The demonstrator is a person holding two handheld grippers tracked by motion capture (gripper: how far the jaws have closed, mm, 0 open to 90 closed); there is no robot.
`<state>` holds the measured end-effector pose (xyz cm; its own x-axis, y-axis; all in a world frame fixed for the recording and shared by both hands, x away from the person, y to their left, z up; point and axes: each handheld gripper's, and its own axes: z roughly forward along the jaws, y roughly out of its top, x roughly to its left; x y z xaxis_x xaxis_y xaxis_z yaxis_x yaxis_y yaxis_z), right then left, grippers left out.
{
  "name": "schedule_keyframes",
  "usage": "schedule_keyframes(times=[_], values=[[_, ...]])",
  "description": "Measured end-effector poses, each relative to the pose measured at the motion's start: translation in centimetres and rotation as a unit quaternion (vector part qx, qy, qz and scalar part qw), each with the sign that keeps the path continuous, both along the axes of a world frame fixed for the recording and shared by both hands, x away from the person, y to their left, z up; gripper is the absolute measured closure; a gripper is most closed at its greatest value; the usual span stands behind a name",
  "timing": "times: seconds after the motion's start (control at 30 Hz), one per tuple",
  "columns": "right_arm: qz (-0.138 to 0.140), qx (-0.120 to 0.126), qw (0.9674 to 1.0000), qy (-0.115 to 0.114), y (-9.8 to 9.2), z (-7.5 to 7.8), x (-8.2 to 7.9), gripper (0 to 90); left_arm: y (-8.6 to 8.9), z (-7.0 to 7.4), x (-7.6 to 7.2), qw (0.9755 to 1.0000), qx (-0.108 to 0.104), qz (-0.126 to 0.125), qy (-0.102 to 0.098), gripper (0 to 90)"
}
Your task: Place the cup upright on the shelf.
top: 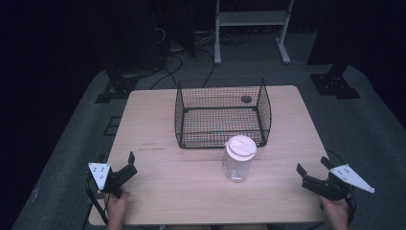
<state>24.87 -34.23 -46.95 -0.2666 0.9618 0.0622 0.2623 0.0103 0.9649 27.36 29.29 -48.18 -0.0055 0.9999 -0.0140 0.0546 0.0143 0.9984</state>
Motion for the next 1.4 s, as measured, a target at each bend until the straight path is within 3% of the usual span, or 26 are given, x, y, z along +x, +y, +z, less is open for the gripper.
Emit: schedule_keyframes(times=[0.77,1.4], values=[[0.055,-0.039,0.9977,-0.013,3.4,1.5,-0.5,5.2,0.0,0.0,-0.1,1.0000,-0.001,-0.002,-0.003,0.0],[0.117,-0.058,0.9911,-0.023,6.6,2.8,-1.0,2.7,-0.1,0.0,-0.1,1.0000,0.002,-0.002,-0.002,0.0]])
